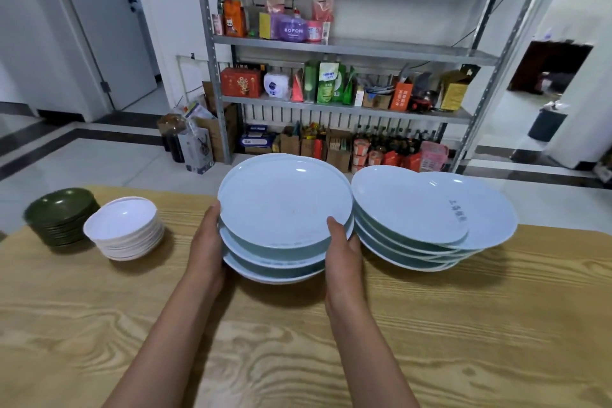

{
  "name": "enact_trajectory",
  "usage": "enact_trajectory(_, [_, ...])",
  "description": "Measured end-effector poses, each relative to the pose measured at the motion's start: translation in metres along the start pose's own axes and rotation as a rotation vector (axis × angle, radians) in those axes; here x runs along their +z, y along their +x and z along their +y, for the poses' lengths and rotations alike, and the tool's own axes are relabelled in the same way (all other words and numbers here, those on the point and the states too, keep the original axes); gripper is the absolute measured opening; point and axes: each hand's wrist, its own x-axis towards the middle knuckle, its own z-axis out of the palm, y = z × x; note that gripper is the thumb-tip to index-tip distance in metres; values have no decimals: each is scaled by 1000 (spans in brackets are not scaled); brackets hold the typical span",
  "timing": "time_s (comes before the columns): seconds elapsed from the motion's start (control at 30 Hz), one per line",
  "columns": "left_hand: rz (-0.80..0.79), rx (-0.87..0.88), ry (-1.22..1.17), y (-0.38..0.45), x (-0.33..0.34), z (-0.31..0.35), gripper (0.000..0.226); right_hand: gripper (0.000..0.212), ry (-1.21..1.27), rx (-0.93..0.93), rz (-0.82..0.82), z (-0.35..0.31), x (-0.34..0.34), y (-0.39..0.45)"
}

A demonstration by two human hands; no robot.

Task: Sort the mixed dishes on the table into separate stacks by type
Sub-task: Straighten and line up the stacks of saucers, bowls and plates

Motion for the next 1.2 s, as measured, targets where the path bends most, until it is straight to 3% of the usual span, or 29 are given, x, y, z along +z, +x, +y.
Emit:
enact_trajectory(0.13, [30, 106, 75, -14, -9, -8, 26, 47, 2, -61, -15, -5, -5, -15])
enact_trajectory(0.27, [-7, 158, 190, -25, -39, -19, 38, 35, -81, -121, 70, 25, -15, -44])
enact_trajectory(0.37, [-16, 194, 252, -38, -72, -18, 29, 17, -307, -185, 152, 41, -17, -88])
enact_trajectory(0.5, [96, 393, 424, -50, -129, -2, 21, 34, -836, -443, -62, 71, 10, -137])
enact_trajectory(0.57, [221, 491, 513, -54, -154, 9, 18, 40, -1102, -480, -195, 94, 29, -147])
enact_trajectory(0.63, [299, 565, 581, -53, -170, 19, 16, 51, -1317, -606, -203, 112, 51, -149])
enact_trajectory(0.73, [333, 521, 551, -38, -179, 31, 50, 64, -1526, -647, -253, 118, 82, -152])
enact_trajectory(0.9, [268, 480, 501, -3, -175, 38, 104, 66, -1628, -606, -293, 121, 119, -152])
enact_trajectory(1.07, [180, 558, 511, 28, -166, 41, 109, 63, -1591, -672, -237, 128, 126, -144])
enact_trajectory(1.2, [204, 568, 488, 43, -163, 40, 108, 62, -1561, -734, -187, 134, 127, -138])
